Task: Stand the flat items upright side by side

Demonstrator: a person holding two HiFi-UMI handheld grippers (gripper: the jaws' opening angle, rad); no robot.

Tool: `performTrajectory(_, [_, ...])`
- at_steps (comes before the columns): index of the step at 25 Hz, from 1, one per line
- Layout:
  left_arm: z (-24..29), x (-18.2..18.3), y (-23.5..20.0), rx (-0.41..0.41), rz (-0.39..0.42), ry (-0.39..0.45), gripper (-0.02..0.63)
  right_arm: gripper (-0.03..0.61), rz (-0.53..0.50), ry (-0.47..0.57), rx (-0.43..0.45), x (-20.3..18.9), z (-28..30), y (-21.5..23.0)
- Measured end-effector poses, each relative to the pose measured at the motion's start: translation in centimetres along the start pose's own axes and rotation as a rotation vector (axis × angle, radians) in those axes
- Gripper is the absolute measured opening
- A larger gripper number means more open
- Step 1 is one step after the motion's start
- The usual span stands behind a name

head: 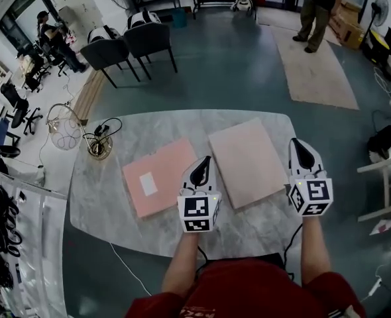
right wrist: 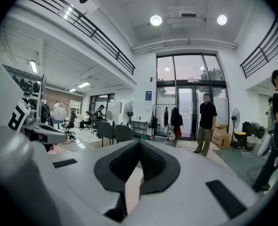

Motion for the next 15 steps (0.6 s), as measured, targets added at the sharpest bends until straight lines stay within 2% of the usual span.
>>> performTrajectory(10, [4.3,-4.1,4.8,-0.003,0.043,-0.171,0.007,0.000,0.058,-0.180,0.143,-7.0,4.0,3.8])
performTrajectory(15, [5.1,-6.4,6.5,0.029,0.054,-0.276,0.006,0.061,0.129,-0.310,0.255,-11.0,5.2,4.6])
Point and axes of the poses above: the fingertips, and each gripper's own axes: z forward along the fingers, y to its right, x out of its top, the point moved 9 cm from there along -z, backward along the fingers, and after that the axes turned 3 degrees about -x, right-handed, at the moved point
